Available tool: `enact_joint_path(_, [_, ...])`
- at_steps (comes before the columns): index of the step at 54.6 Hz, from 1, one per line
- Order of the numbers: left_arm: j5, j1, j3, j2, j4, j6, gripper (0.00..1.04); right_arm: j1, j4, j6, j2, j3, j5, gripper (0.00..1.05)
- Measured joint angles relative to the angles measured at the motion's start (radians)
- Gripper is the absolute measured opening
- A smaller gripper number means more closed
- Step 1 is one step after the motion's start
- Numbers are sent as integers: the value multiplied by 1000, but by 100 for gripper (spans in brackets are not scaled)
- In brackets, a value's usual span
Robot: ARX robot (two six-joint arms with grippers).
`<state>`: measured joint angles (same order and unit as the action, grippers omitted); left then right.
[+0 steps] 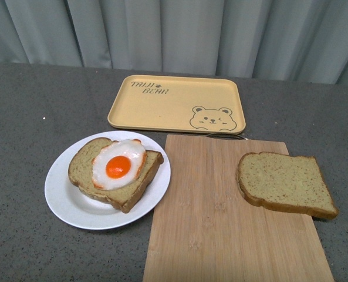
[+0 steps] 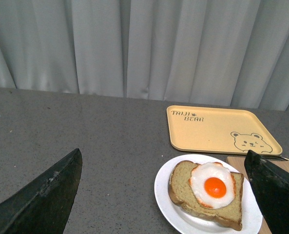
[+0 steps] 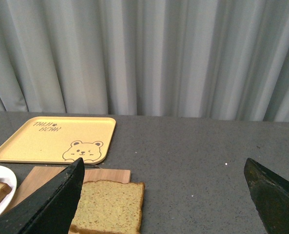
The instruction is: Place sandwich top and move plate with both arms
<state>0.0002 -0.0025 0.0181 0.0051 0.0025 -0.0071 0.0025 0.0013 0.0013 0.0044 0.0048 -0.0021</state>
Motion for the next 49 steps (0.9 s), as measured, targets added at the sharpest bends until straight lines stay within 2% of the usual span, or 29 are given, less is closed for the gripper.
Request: enact_joint_path(49, [0,0,0,0,0,0,98,0,0,0,0,0,0,95])
